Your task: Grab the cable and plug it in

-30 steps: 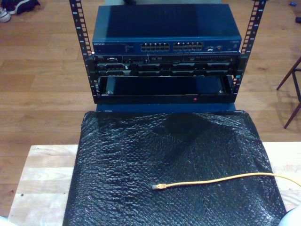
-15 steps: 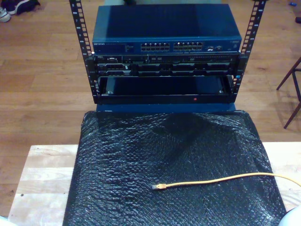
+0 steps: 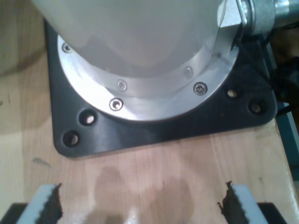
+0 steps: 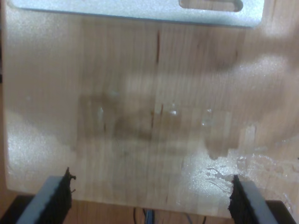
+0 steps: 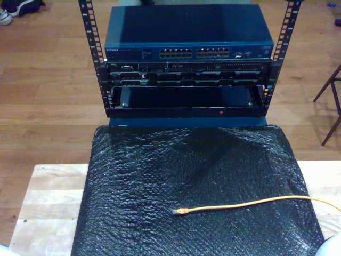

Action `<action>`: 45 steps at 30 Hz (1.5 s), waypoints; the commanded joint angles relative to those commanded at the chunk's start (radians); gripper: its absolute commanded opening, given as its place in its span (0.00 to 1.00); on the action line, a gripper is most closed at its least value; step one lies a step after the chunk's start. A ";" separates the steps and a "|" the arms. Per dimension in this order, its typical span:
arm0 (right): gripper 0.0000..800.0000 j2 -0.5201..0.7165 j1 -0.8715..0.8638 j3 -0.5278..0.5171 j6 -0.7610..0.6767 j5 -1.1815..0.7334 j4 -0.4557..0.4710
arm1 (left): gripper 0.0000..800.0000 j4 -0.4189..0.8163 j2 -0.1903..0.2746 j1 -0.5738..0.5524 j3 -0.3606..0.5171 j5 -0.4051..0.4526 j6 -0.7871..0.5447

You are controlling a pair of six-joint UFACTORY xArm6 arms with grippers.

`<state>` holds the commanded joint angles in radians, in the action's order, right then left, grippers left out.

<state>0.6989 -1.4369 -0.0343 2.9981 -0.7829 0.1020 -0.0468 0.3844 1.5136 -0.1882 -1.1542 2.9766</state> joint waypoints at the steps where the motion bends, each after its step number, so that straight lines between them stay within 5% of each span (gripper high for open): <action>1: 1.00 0.000 0.000 0.000 0.000 -0.002 0.000 | 1.00 0.000 0.000 0.000 0.000 0.000 0.000; 18: 1.00 0.000 -0.002 0.006 -0.002 -0.006 0.000 | 1.00 0.002 0.003 -0.003 -0.011 -0.015 0.005; 37: 1.00 0.051 -0.003 0.141 -0.020 -0.230 -0.043 | 1.00 0.008 0.157 0.000 -0.014 -0.021 0.008; 45: 1.00 0.049 -0.002 0.270 -0.077 -0.385 -0.110 | 1.00 0.006 0.187 -0.005 -0.084 -0.126 0.037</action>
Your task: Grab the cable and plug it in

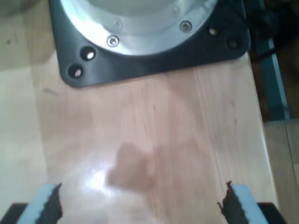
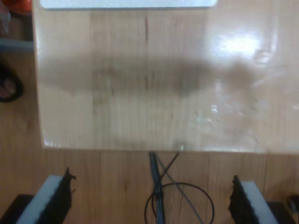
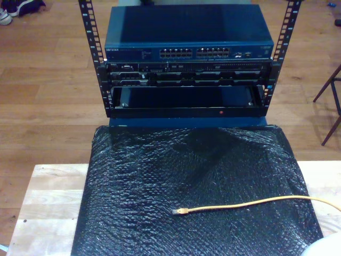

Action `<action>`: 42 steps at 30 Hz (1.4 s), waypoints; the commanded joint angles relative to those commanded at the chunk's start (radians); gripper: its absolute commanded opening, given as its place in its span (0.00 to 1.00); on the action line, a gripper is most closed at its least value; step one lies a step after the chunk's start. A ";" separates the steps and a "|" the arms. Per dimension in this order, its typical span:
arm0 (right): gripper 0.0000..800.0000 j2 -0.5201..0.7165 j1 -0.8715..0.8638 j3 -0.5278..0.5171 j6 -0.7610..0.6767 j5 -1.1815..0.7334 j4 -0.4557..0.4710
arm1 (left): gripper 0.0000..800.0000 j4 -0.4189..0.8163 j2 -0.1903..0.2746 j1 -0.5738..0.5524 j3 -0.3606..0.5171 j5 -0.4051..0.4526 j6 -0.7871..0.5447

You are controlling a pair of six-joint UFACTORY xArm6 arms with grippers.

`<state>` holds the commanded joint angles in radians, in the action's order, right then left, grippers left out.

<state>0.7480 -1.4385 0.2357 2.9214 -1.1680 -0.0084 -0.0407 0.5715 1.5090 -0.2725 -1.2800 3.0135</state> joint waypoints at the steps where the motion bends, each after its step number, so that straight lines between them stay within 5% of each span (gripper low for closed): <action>1: 1.00 0.000 0.000 0.018 -0.006 -0.018 -0.011 | 1.00 0.000 -0.002 -0.002 -0.012 -0.020 0.008; 16: 1.00 -0.063 0.095 0.261 -0.189 -0.199 -0.180 | 1.00 -0.005 -0.002 -0.304 -0.117 -0.230 0.381; 35: 0.99 -0.216 0.545 0.451 -0.574 -0.253 -0.189 | 1.00 -0.068 -0.014 -0.649 -0.213 -0.262 0.706; 42: 0.98 -0.245 0.601 0.512 -0.606 -0.316 -0.311 | 1.00 -0.127 -0.012 -0.738 -0.239 -0.302 0.818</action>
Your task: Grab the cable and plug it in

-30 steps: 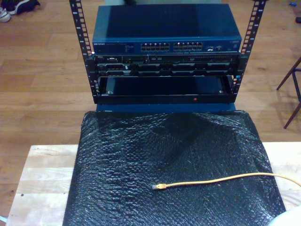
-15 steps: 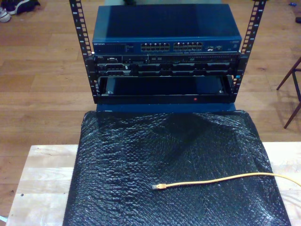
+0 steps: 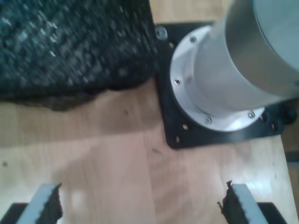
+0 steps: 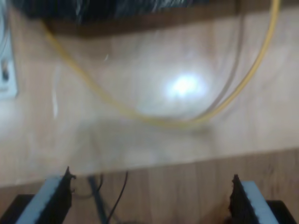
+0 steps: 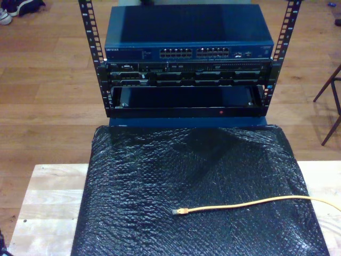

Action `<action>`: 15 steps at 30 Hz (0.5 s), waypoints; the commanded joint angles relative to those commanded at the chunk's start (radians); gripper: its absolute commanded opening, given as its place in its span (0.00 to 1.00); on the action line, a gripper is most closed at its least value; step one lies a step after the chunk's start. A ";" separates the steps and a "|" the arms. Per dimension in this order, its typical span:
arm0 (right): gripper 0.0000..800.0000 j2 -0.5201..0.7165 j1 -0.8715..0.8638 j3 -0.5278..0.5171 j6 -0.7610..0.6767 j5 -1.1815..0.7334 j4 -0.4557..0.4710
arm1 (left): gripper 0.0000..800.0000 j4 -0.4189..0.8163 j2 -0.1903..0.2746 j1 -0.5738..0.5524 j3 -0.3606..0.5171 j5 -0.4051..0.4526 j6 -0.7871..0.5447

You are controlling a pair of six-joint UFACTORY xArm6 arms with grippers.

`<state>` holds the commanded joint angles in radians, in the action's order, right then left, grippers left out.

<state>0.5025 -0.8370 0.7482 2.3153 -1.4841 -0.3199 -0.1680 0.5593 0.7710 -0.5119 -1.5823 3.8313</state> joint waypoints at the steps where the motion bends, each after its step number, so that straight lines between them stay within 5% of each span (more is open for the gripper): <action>1: 0.98 -0.008 0.006 0.011 -0.003 -0.011 -0.012 | 1.00 -0.012 0.000 -0.011 -0.002 0.000 0.012; 15: 0.99 -0.091 0.094 0.087 -0.072 -0.021 -0.061 | 1.00 -0.081 0.000 -0.147 -0.003 0.000 0.172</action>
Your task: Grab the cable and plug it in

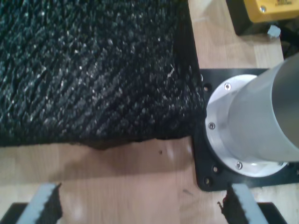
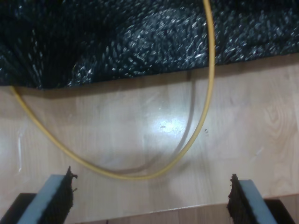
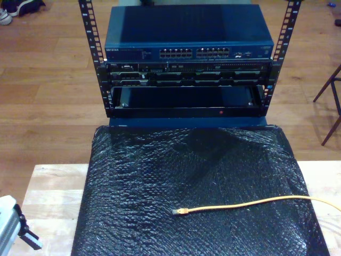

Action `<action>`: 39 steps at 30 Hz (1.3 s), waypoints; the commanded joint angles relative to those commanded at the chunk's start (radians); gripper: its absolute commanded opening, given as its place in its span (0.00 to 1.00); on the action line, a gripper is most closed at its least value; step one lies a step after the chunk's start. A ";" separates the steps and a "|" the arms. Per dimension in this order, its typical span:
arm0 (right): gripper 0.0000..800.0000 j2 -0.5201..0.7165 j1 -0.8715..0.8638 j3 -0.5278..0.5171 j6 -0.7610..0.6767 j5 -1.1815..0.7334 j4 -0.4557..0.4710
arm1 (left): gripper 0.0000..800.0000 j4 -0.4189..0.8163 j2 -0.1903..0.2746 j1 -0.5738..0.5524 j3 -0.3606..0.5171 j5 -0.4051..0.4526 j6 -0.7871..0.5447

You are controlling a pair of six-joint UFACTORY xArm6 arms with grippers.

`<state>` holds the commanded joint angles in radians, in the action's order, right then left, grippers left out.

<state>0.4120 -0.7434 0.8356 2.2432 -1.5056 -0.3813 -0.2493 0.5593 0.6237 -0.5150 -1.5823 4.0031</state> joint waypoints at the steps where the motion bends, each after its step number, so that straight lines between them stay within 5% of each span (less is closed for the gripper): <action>1: 0.99 0.000 0.012 0.000 -0.005 0.002 0.000 | 1.00 0.000 0.000 -0.009 -0.002 0.000 0.011; 39: 0.99 0.026 0.428 0.066 -0.307 0.008 -0.002 | 1.00 -0.126 0.008 -0.140 0.054 0.046 0.153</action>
<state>0.4381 -0.3153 0.9016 1.9364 -1.4979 -0.3828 -0.3751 0.5669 0.4841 -0.4613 -1.5363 4.1566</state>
